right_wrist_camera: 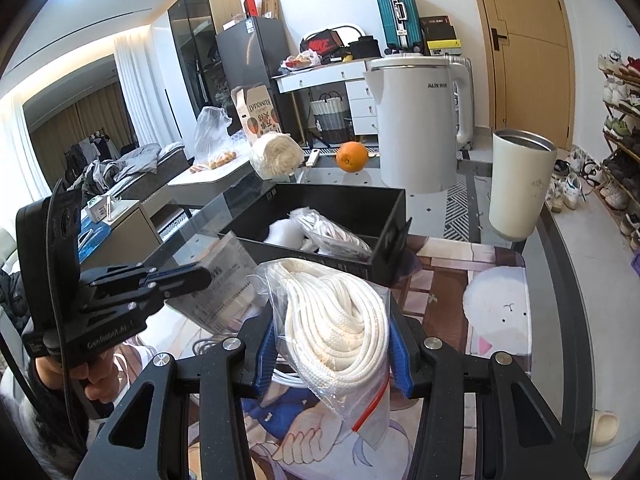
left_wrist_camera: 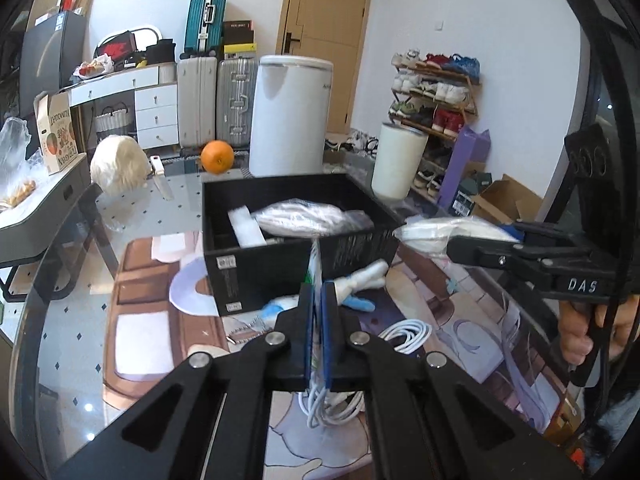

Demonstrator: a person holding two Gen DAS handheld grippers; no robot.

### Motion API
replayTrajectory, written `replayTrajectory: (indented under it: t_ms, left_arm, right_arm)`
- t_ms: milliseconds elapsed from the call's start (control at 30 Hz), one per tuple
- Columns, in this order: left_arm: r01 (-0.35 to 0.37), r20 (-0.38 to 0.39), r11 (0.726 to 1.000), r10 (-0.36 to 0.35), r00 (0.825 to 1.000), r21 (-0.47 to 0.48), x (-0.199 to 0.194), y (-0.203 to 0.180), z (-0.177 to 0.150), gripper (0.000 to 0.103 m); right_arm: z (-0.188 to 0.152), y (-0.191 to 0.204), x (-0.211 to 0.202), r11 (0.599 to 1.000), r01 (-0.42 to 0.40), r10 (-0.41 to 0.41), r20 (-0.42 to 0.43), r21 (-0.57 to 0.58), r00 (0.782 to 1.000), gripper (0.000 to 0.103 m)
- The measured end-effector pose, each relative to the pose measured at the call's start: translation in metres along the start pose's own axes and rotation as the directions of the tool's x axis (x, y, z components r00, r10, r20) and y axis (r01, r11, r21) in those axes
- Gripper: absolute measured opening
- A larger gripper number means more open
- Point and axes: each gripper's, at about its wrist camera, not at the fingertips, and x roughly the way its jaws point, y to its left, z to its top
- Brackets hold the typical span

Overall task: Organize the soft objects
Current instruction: 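Carry the rope bag and medicine sachet with both tools over the black box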

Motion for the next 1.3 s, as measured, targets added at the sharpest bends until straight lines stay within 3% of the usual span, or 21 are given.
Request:
replayTrajectory:
  t_ms: [467, 867, 1300]
  left_arm:
    - [0.048, -0.001, 0.999, -0.048, 0.999, -0.006, 0.002, 0.004, 0.001, 0.0]
    - [0.003, -0.086, 1.0, -0.003, 0.996, -0.003, 0.035, 0.003, -0.007, 0.008]
    - [0.07, -0.002, 0.997, -0.07, 0.998, -0.012, 0.009, 0.006, 0.006, 0.003]
  right_arm:
    - [0.008, 0.004, -0.009, 1.0, 0.008, -0.007, 0.027, -0.017, 1.0, 0.047]
    - [0.006, -0.002, -0.003, 1.0, 0.007, -0.007, 0.012, -0.001, 1.0, 0.047]
    - [0.021, 0.007, -0.001, 1.0, -0.005, 0.006, 0.044, -0.028, 0.999, 0.047]
